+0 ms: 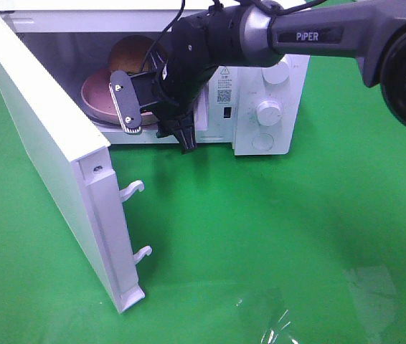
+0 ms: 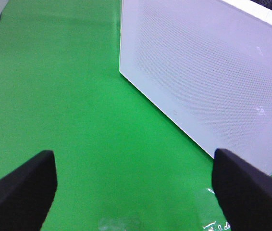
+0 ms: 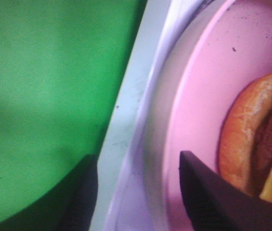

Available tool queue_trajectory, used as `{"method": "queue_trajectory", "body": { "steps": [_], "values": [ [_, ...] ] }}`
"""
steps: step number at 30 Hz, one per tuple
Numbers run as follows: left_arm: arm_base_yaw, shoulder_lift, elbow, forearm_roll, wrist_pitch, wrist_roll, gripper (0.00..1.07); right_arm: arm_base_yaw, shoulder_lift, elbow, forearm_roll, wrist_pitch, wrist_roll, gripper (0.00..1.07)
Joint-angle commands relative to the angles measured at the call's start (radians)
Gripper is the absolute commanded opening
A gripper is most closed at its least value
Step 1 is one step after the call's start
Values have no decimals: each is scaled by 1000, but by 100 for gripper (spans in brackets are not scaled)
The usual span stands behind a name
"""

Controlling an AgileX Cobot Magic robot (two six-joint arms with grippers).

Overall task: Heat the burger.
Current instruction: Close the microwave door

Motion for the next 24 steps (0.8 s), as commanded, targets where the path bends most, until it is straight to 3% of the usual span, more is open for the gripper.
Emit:
{"method": "queue_trajectory", "body": {
  "steps": [1, 9, 24],
  "values": [
    [3, -15, 2, -4, -11, -4, 80, 0, -45, 53, 8, -53, 11, 57],
    [3, -15, 2, -4, -11, -4, 80, 0, -145, 214, 5, -137, 11, 75],
    [3, -15, 2, -4, -11, -4, 80, 0, -321, 435, 4, -171, 21, 76]
  ]
}}
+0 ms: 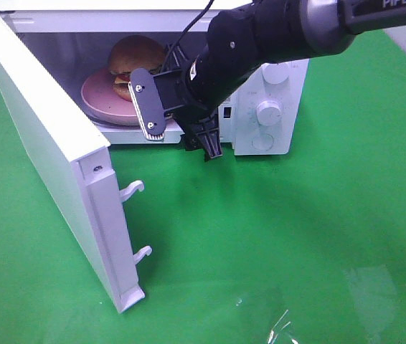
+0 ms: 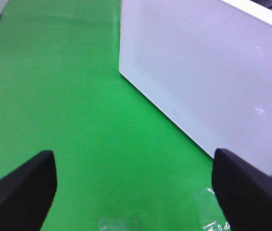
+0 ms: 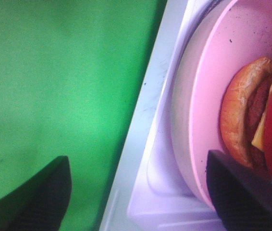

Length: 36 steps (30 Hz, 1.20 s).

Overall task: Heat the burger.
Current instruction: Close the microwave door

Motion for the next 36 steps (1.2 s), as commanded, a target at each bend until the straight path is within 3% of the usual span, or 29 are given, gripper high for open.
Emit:
{"method": "queue_trajectory", "body": {
  "steps": [1, 11, 21, 25, 28, 31, 34, 36],
  "values": [
    [3, -15, 2, -4, -11, -4, 80, -1, -77, 63, -1, -8, 38, 76],
    [3, -15, 2, -4, -11, -4, 80, -1, -260, 236, -19, -6, 185, 76],
    [3, -15, 2, -4, -11, -4, 80, -1, -397, 344, -82, 9, 358, 76],
    [3, -15, 2, -4, -11, -4, 80, -1, -512, 418, -82, 35, 589, 76],
    [3, -15, 2, -4, -11, -4, 80, -1, -532, 428, -81, 48, 633, 76],
    [3, -15, 2, -4, -11, -4, 80, 0, -624, 471, -71, 140, 853, 76],
    [3, -15, 2, -4, -11, -4, 80, 0, -644, 476, -71, 162, 885, 76],
    [3, -15, 2, -4, -11, -4, 80, 0, -708, 485, -71, 295, 1113, 76]
  ]
}}
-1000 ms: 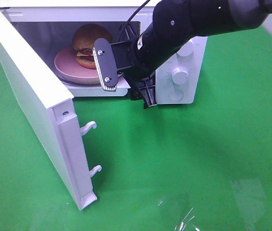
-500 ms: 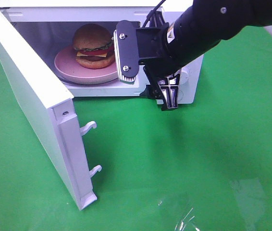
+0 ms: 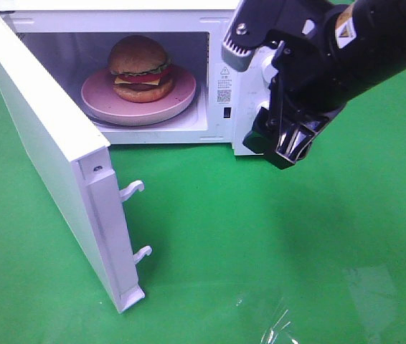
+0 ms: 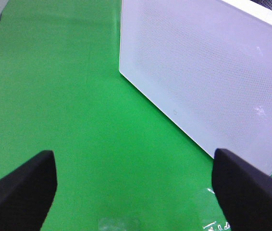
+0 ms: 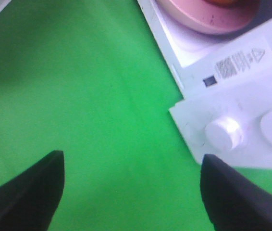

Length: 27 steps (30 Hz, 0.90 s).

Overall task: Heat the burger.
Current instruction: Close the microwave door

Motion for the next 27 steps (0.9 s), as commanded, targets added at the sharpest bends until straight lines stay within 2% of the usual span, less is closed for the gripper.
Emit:
{"method": "queue_trajectory", "body": {
  "steps": [1, 2, 4, 5, 12, 23, 27],
  "values": [
    [3, -15, 2, -4, -11, -4, 80, 0, -43, 8, 4, 92, 155, 76],
    [3, -15, 2, -4, -11, -4, 80, 0, -69, 14, 4, 159, 253, 76],
    [3, -15, 2, -4, -11, -4, 80, 0, -80, 13, 4, 190, 281, 76],
    [3, -15, 2, -4, -11, -4, 80, 0, -98, 13, 12, 269, 342, 76],
    [3, -15, 2, -4, -11, -4, 80, 0, -170, 13, 29, 473, 439, 76],
    [3, -15, 2, -4, -11, -4, 80, 0, -377, 16, 38, 593, 459, 76],
    [3, -15, 2, -4, -11, -4, 80, -2, -473, 57, 28, 590, 490, 76]
  ]
}}
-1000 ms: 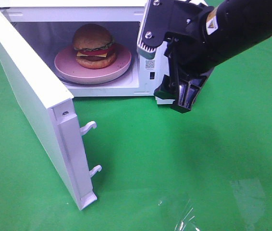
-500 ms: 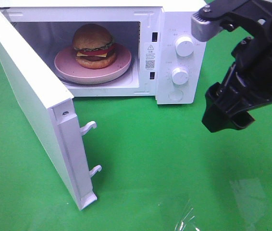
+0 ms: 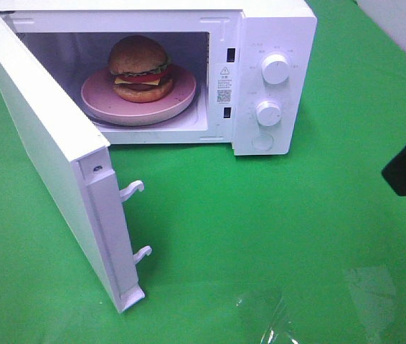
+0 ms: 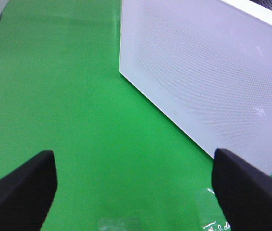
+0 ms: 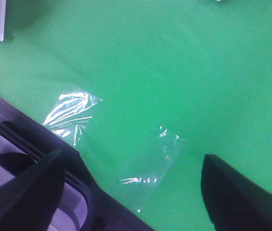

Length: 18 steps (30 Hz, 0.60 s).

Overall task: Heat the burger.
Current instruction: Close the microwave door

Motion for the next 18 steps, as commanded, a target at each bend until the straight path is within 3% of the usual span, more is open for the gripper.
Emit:
{"method": "queue_trajectory", "body": {
  "steps": [1, 4, 10, 11, 13, 18],
  "values": [
    [3, -15, 2, -4, -11, -4, 80, -3, -116, 74, -15, 7, 39, 76],
    [3, -15, 2, -4, -11, -4, 80, -33, -162, 116, -6, 1, 39, 76],
    [3, -15, 2, -4, -11, -4, 80, -239, -362, 239, -12, -2, 28, 76],
    [3, -15, 2, -4, -11, -4, 80, -239, -362, 239, -12, -2, 28, 76],
    [3, -15, 2, -4, -11, -4, 80, -328, -498, 284, -7, -10, 58, 76],
    [3, -15, 2, -4, -11, -4, 80, -398, -604, 330, -6, -27, 112, 76]
  ]
}}
